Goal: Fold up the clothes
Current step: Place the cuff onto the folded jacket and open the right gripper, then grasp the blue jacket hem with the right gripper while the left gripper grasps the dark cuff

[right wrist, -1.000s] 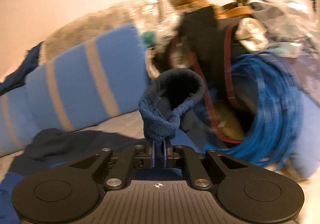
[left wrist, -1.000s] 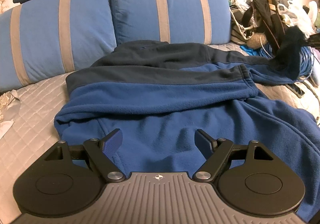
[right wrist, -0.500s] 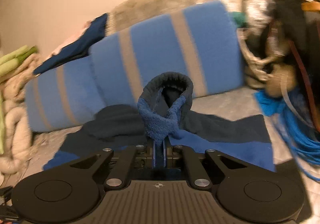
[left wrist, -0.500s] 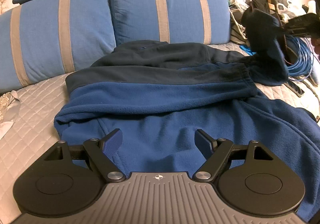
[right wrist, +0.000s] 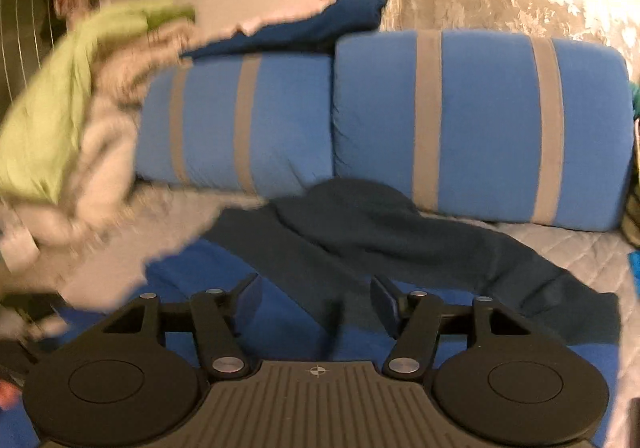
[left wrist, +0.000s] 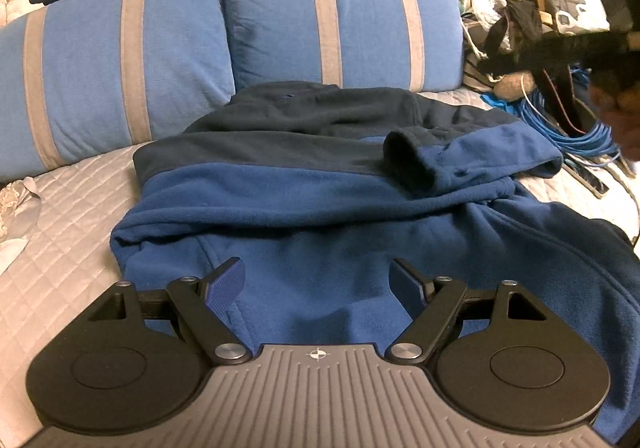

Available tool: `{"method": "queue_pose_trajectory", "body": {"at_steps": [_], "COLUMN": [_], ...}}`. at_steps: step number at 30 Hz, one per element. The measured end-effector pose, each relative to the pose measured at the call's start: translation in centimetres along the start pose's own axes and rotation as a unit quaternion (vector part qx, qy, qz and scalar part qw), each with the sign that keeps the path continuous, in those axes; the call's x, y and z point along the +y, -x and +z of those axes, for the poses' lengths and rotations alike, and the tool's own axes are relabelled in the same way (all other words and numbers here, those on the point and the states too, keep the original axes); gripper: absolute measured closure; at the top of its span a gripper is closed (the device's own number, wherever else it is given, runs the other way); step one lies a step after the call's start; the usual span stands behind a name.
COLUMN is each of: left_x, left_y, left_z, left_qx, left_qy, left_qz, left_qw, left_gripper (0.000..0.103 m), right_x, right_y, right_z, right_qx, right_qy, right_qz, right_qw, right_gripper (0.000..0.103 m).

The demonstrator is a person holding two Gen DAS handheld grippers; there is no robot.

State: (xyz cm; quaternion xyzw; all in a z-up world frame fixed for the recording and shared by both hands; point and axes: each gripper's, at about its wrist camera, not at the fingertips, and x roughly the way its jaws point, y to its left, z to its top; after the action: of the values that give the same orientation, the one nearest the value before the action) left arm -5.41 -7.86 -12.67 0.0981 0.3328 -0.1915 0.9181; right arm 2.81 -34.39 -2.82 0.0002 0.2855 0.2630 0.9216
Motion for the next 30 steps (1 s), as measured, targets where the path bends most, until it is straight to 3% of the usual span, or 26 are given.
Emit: {"method": "queue_pose_trajectory", "body": {"at_steps": [4,11,18,22,30], "left_x": [0.2,0.4,0.4,0.4,0.5], "left_y": [0.0,0.0,0.0,0.1,0.0], "left_z": [0.0,0.0,0.0,0.1,0.2], "left_qx": [-0.001,0.0,0.001,0.002,0.007], "left_qy": [0.001,0.005,0.009,0.01,0.01], "left_qz": [-0.004,-0.008,-0.009,-0.01,-0.012], "left_qw": [1.0,1.0,0.9999,0.9999,0.9999], "left_gripper": [0.024,0.024,0.024,0.024,0.024], "right_x": [-0.7,-0.2,1.2,1.8,2.7], "right_y": [-2.1,-5.6,-9.1,-10.2,-9.9], "right_z": [-2.1,-4.5,-5.5,-6.3,-6.7], "right_qx": [0.055,0.11,0.138,0.161,0.172], "right_qy": [0.035,0.106,0.183,0.202,0.27], "right_qz": [-0.011,-0.018,-0.023,-0.022,-0.024], "right_qw": [0.998,0.988,0.973,0.966,0.947], "right_gripper": [0.041,0.046,0.048,0.061,0.06]}}
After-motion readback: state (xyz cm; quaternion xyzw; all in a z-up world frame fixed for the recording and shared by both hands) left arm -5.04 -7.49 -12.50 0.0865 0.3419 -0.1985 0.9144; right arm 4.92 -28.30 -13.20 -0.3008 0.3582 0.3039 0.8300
